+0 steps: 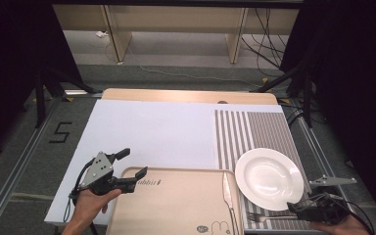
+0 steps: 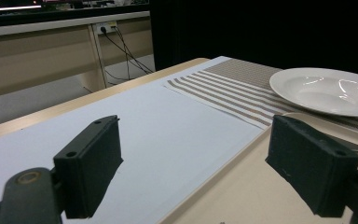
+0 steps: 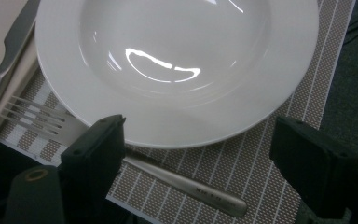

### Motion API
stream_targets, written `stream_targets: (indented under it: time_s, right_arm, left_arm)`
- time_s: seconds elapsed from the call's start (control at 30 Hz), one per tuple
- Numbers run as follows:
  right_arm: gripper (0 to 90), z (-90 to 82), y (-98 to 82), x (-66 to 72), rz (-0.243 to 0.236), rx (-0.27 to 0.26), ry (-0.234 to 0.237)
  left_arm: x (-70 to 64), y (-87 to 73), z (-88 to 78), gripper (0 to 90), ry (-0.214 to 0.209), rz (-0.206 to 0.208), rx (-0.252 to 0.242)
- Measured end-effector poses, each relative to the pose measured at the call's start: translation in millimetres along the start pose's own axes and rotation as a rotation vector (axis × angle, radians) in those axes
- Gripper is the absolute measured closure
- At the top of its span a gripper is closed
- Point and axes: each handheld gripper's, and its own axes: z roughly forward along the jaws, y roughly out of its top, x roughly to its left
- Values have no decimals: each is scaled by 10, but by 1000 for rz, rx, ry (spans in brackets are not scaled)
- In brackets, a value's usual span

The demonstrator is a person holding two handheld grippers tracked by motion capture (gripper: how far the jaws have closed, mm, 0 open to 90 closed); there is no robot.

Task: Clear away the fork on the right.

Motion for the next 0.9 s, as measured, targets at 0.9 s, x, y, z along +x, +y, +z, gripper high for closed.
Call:
stream_targets:
  time_s: [0.9]
  right_arm:
    - [209,192,-59,151,-89,173,30]
  left_arm:
    - [1,0,-2,168,3,2,1]
